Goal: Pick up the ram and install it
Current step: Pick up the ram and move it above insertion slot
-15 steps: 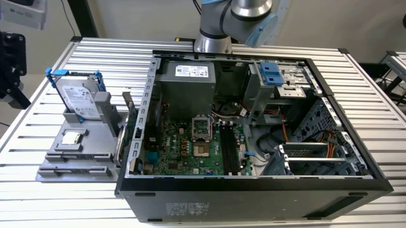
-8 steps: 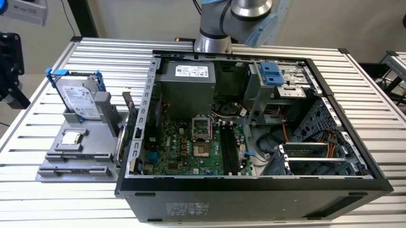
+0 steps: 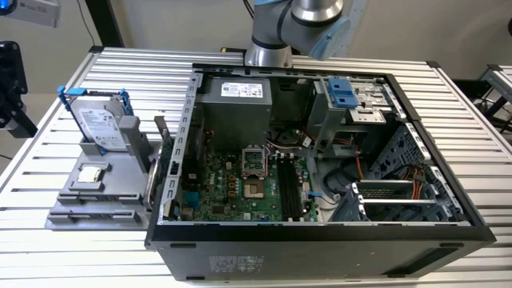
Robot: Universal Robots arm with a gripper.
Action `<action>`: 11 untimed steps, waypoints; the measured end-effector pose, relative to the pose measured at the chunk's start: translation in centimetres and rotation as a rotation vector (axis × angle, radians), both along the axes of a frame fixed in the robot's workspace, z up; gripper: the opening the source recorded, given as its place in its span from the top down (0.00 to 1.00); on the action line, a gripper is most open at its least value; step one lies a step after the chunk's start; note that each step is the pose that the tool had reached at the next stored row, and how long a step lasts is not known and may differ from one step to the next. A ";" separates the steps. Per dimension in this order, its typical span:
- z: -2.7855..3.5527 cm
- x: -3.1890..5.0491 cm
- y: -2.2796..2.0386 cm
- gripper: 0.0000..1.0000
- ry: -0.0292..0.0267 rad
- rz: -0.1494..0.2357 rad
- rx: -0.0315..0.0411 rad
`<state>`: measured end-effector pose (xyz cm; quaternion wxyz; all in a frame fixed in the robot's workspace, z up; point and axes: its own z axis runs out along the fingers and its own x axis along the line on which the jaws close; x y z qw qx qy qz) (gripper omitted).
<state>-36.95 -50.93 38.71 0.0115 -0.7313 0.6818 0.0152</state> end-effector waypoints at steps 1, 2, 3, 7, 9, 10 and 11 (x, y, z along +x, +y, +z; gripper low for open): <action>0.00 0.00 0.00 1.00 0.0000 0.000 0.0000; 0.00 0.00 0.00 1.00 0.0000 0.000 0.0001; 0.00 0.00 0.00 1.00 0.0000 0.000 0.0000; 0.00 0.00 0.00 1.00 0.0000 0.000 0.0000; 0.00 0.00 0.00 1.00 0.0000 0.000 0.0000; 0.00 0.00 0.00 1.00 0.0000 0.000 0.0000; 0.00 0.00 0.00 1.00 0.0000 0.000 0.0000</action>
